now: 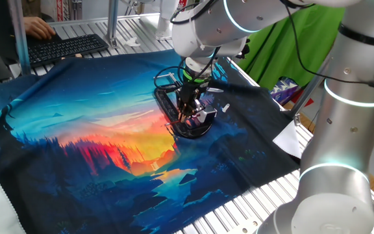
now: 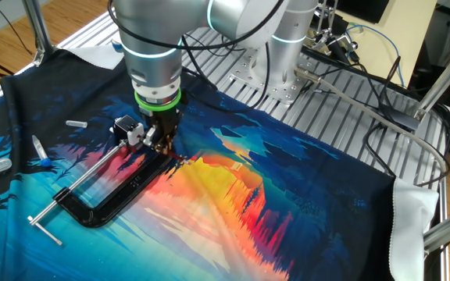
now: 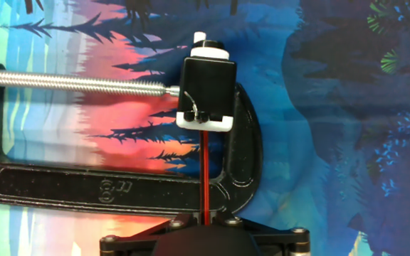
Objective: Insert the pencil into the pencil sharpener
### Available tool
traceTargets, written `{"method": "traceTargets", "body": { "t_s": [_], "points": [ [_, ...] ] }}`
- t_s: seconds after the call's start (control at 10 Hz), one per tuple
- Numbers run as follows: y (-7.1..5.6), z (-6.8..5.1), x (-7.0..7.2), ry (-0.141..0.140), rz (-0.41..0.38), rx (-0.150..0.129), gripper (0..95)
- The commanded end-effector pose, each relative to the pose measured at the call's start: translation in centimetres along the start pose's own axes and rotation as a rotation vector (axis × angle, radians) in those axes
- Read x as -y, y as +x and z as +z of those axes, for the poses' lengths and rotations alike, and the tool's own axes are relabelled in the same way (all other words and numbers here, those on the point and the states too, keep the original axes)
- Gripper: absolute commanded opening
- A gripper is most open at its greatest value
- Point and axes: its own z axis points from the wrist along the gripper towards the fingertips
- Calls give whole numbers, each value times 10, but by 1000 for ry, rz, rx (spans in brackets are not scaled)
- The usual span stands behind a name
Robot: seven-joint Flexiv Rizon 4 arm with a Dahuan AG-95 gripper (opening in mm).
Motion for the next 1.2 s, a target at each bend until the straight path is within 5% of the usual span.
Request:
{"method": "traceTargets", "body": {
  "t_s": [0.1, 0.8, 0.9, 1.1, 1.2],
  "points": [
    [-2, 1, -3, 0, -7, -5, 0],
    [-3, 2, -2, -8, -2, -8, 0],
    [-3, 2, -2, -8, 1, -9, 190],
    [-3, 2, -2, -8, 6, -7, 190],
    [-3, 2, -2, -8, 7, -7, 380]
  ]
}}
